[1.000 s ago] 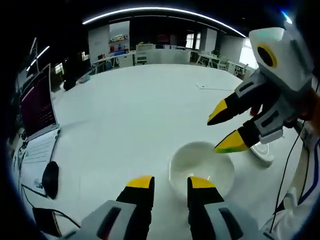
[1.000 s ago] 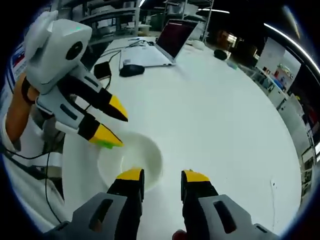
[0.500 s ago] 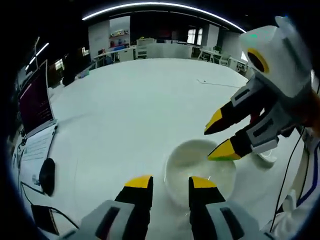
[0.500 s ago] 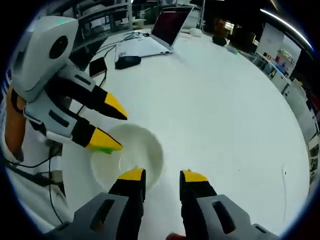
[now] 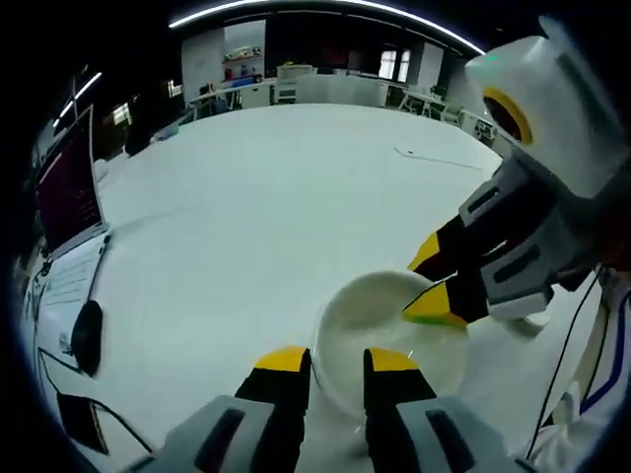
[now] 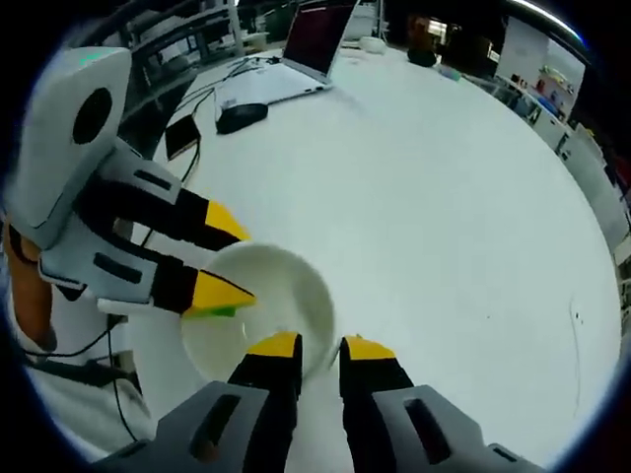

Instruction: Tidy tabletop coffee trays, cups and spoons，present forward

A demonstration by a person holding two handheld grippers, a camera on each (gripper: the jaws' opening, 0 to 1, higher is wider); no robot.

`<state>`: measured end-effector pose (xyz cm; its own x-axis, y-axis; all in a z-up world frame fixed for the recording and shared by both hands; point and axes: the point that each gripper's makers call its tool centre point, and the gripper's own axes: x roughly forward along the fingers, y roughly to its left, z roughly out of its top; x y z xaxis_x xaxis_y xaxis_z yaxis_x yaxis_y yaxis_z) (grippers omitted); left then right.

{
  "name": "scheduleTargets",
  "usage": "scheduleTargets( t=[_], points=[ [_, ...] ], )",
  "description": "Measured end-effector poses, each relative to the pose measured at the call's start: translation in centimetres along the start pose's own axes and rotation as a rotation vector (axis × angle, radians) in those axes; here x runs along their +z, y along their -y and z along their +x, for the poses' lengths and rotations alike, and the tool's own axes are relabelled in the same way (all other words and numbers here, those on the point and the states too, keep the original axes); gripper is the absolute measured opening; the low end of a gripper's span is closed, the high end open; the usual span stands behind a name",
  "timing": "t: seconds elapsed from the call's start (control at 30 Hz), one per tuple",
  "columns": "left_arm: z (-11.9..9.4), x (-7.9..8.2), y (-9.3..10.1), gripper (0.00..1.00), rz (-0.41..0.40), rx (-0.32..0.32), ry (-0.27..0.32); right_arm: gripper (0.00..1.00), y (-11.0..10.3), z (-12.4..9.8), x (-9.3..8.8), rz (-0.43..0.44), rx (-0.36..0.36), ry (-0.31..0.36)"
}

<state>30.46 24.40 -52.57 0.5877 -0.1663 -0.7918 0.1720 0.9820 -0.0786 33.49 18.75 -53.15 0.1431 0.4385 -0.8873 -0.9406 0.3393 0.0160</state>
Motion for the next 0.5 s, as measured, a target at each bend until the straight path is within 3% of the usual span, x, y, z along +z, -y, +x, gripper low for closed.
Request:
scheduleTargets(
  t=[0.13,0.5],
  points=[
    [0.2,-0.1,0.0,0.22,-0.011,0.007,0.003,0.14,0.2,0.0,-0.1,0.026,-0.027,-0.024],
    [0.5,-0.6,-0.3,0.16,-0.068,0.017,-0.055,0.09,1.4,0.2,0.3,0.117,-0.065,-0.109]
  ],
)
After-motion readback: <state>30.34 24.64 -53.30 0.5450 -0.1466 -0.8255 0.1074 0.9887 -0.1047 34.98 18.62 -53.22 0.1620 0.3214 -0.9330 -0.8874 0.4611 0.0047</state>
